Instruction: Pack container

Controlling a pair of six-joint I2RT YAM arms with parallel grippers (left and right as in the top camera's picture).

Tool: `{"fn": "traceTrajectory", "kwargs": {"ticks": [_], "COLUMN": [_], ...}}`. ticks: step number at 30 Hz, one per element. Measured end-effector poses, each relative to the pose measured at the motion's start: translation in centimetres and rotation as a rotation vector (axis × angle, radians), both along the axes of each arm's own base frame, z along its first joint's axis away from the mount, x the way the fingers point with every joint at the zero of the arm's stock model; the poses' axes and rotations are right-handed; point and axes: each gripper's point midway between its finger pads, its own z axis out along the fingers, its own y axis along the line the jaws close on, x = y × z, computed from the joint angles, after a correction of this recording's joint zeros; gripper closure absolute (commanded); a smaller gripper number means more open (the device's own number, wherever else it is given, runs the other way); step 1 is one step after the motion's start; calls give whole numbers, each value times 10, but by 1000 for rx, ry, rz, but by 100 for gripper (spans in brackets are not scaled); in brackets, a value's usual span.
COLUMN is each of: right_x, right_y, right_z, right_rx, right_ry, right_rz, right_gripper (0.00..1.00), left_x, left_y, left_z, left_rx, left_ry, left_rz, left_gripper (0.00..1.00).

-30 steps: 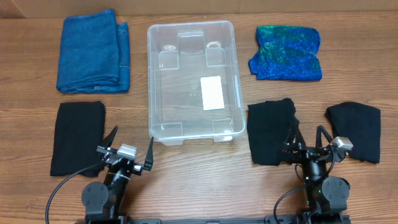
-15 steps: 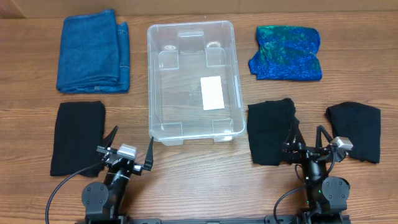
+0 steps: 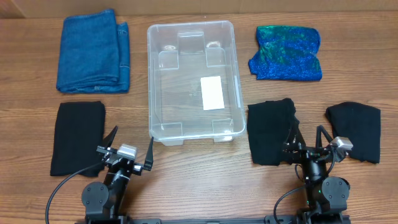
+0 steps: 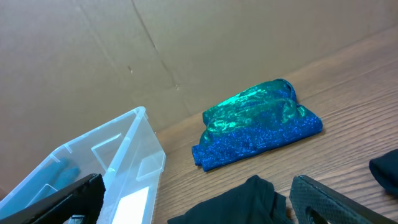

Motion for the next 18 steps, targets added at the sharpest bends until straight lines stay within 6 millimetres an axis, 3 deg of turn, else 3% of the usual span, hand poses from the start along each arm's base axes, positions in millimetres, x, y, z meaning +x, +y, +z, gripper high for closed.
{"fn": "traceTrajectory", "kwargs": {"ticks": [13,15,18], "right_x": [0,0,-1], "right_y": [0,1,1], "right_z": [1,5,29], "right_rx": [5,23,45], "right_ry": [-5,-19,-116], "right_rz": [-2,3,8], "right_gripper": [0,0,0], "left_x": [0,0,0], "left_y": [0,0,0], "left_z": [0,0,0], "left_rx": [0,0,0], "left_ry": [0,0,0], "left_rz": [0,0,0], "left_gripper": [0,0,0]}}
